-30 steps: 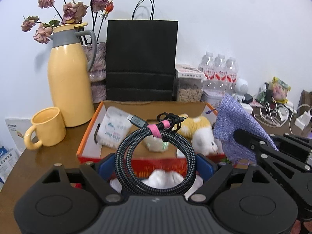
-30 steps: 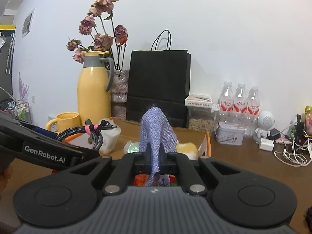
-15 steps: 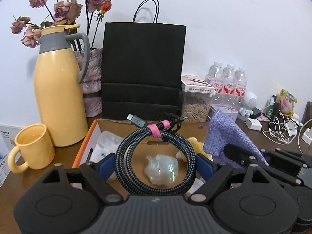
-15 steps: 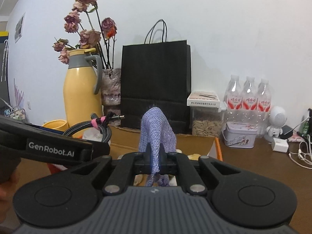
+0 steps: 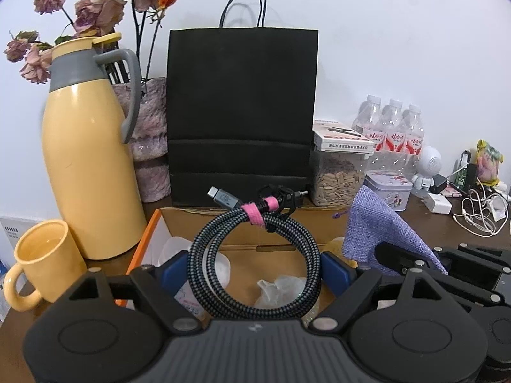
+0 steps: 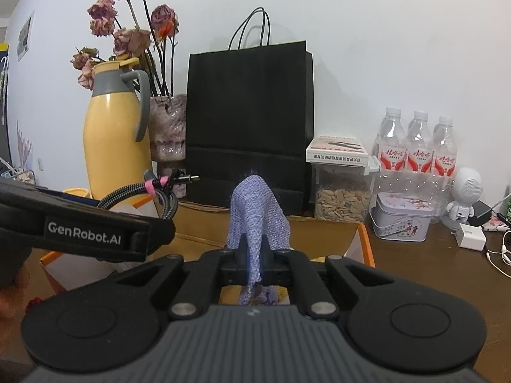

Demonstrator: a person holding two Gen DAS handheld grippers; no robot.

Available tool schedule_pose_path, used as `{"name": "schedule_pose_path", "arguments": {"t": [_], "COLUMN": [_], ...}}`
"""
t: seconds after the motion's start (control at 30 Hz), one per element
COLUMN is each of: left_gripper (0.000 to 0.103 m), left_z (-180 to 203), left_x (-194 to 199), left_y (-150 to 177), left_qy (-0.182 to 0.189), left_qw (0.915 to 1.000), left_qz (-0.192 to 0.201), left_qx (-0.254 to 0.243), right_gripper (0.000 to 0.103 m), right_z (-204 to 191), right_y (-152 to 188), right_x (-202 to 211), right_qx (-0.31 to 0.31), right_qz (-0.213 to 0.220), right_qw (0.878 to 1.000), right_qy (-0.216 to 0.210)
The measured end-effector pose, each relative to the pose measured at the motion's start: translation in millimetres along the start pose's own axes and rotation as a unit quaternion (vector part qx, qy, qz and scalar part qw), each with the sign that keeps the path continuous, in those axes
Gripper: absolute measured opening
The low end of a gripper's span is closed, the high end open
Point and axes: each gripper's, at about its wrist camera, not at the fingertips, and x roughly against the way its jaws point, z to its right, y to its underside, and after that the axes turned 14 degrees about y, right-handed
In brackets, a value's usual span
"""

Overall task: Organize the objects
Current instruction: 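Lower the cable and purple cloth into the box with both grippers and open, then withdraw both grippers from the box toward the remaining items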

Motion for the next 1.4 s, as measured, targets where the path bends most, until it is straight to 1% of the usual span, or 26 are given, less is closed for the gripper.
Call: {"name": "schedule_pose_path", "arguments": {"t": [0.17, 0.23, 0.27, 0.3, 0.33, 0.37, 0.4, 0.47, 1.03, 1.4], "left_gripper": [0.086, 0.088, 0.090, 0.093, 0.102, 0.103, 0.103, 0.103, 0.103, 0.103], "left_z": [-1, -2, -3, -4, -4, -4, -4, -4, -1, 2], "left_x": [-9, -12, -12, -12, -11, -9, -6, -3, -2, 20], "left_y": [-1, -1, -1, -1, -2, -2, -2, -3, -2, 5], "left_qy": [-0.005, -0.013, -0.015, -0.019, -0.019, -0.017, -0.014, -0.010, -0.010, -0.010], "left_qw": [1.0000, 0.9999, 0.9999, 0.9998, 0.9997, 0.9997, 0.9997, 0.9996, 0.9998, 0.9996], "left_qz": [-0.004, -0.002, 0.002, 0.007, 0.010, 0.015, 0.021, 0.026, 0.016, 0.025], "left_qx": [-0.004, -0.004, -0.004, -0.005, -0.006, -0.006, -0.005, -0.004, -0.008, -0.005], "right_gripper": [0.006, 0.009, 0.017, 0.027, 0.062, 0.091, 0.097, 0.103, 0.103, 0.103], "right_z": [-1, -1, -1, -1, -1, -1, -2, -3, -5, -8], "right_y": [0, 2, 2, 4, 4, 5, 6, 6, 4, 3], "right_x": [-10, -17, -17, -21, -21, -22, -21, -20, -12, 7], "right_qx": [0.006, 0.011, 0.011, 0.015, 0.015, 0.014, 0.022, 0.024, 0.023, 0.018], "right_qz": [-0.005, -0.013, -0.013, -0.025, -0.025, -0.026, -0.021, -0.019, -0.020, -0.013], "right_qw": [1.000, 1.000, 1.000, 1.000, 1.000, 1.000, 0.999, 0.999, 0.999, 1.000], "right_qy": [0.000, 0.004, 0.004, 0.006, 0.006, 0.011, 0.024, 0.025, 0.014, 0.008]}}
